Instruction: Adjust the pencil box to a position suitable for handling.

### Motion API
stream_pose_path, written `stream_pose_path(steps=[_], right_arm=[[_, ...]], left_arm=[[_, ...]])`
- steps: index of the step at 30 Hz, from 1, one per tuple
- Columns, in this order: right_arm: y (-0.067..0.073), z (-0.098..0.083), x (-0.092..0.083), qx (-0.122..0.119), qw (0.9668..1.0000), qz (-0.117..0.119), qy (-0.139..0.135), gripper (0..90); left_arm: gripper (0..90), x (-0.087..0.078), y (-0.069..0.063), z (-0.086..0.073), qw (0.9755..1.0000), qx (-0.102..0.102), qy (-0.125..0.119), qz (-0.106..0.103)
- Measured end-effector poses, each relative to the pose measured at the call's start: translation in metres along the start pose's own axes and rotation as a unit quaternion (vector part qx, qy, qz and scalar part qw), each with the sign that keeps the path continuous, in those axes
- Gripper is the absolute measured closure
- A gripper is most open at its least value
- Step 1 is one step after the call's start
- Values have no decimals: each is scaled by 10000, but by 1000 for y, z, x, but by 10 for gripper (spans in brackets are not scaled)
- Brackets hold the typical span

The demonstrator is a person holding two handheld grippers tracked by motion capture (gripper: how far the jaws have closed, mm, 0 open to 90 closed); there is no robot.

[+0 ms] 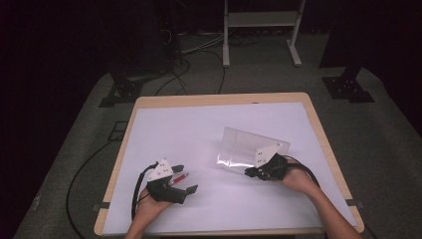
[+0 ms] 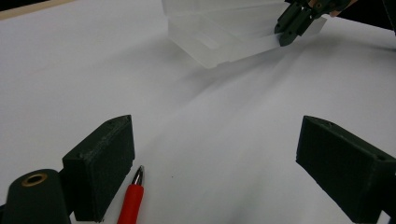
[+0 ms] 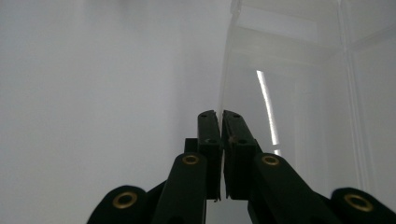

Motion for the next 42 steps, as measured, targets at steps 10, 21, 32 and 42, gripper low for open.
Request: stream_pose_path(steps=[10, 21, 32, 42], right_arm=[[13, 6, 12, -239, 9992, 293, 116, 865], [21, 8, 23, -300, 9981, 519, 165, 864], [28, 7, 35, -271, 9970, 700, 189, 864], [28, 5, 39, -184, 9965, 793, 182, 856]], left_arm=[[109, -2, 1, 0, 10000, -10, -22, 15], [109, -4, 2, 0, 10000, -7, -54, 31], [109, -4, 2, 0, 10000, -3, -50, 26], [109, -4, 2, 0, 10000, 1, -46, 22]])
Point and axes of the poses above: each handheld gripper's, and its own axes: x roughly forward along the jaws, z roughly out of its top, y roughly to its left, the point moved 6 cm from there along x, roughly forward along the jaws, and after that the axes turned 5 degrees about x, right-handed, at the moved point
